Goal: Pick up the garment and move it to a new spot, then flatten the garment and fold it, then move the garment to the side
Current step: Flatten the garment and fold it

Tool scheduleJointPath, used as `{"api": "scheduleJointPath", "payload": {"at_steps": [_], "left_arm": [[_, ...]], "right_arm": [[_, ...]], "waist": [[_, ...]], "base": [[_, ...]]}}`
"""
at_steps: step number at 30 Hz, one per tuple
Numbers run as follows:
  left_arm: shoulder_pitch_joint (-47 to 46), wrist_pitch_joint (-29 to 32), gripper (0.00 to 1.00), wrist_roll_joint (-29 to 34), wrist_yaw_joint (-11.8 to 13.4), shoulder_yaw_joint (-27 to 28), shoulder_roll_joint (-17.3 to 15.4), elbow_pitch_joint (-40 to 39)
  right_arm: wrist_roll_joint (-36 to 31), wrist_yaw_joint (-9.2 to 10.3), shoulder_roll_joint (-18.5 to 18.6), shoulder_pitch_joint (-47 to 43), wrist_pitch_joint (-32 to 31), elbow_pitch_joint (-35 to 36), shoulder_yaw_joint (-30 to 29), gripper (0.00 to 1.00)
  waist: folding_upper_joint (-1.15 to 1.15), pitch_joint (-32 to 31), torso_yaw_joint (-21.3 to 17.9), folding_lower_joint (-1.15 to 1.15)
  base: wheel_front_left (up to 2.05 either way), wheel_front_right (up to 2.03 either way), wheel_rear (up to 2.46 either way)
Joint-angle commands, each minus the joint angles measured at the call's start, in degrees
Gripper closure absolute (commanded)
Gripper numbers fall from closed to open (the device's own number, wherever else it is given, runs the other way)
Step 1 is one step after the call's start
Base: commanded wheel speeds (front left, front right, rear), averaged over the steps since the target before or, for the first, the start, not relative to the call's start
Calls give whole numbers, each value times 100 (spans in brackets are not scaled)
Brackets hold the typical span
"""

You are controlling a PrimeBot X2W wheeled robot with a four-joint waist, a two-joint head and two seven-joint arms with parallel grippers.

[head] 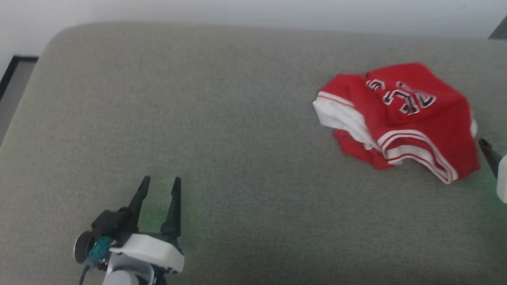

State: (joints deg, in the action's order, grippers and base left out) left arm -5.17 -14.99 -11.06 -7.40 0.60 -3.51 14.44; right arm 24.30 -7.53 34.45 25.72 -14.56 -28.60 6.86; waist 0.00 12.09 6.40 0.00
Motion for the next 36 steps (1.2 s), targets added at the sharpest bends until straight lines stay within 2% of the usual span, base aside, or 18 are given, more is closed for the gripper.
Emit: {"api": "scheduleJointPath", "payload": {"at_steps": [1,5,8,13,14,15,16,20,28,31,36], "left_arm": [[-140,-27,0,-73,-12,-50,8,18],[-307,-27,0,-108,-12,-132,26,45],[-426,-27,0,-142,-13,-203,44,64],[-585,-27,0,-157,-13,-287,58,98],[-606,-27,0,-178,-13,-283,59,112],[-606,-27,0,-192,-12,-272,58,125],[-629,-27,0,-196,-12,-258,62,152],[-589,-27,0,-270,-12,-222,66,185],[-526,-27,0,-310,-13,-178,68,177],[-538,-27,0,-295,-13,-168,67,172],[-596,-27,0,-270,-13,-180,65,147]], "right_arm": [[249,10,155,198,-298,-95,196,0],[932,9,384,583,-1066,-242,540,0],[1155,9,572,854,-1352,-325,752,0],[1492,4,656,1046,-1782,-467,1131,0],[1569,4,659,1042,-1815,-447,1222,19],[1674,3,653,1043,-1846,-417,1305,71],[1850,3,704,1027,-1798,-346,1422,100],[1975,5,985,998,-1489,-308,1489,100],[1972,9,1478,1037,-874,-441,1266,100],[1881,10,1744,985,-669,-611,1110,100],[1698,9,1979,879,-314,-1086,743,100]], "waist": [[0,256,140,0],[0,512,242,0],[0,702,325,0],[0,921,442,0],[0,935,455,0],[0,944,461,0],[0,945,461,0],[0,837,393,0],[0,631,156,0],[0,602,55,0],[0,623,-64,0]], "base": [[0,0,0],[0,0,0],[0,0,0],[0,0,0],[0,0,0],[0,0,0],[0,0,0],[0,0,0],[0,0,0],[0,0,0],[0,0,0]]}}
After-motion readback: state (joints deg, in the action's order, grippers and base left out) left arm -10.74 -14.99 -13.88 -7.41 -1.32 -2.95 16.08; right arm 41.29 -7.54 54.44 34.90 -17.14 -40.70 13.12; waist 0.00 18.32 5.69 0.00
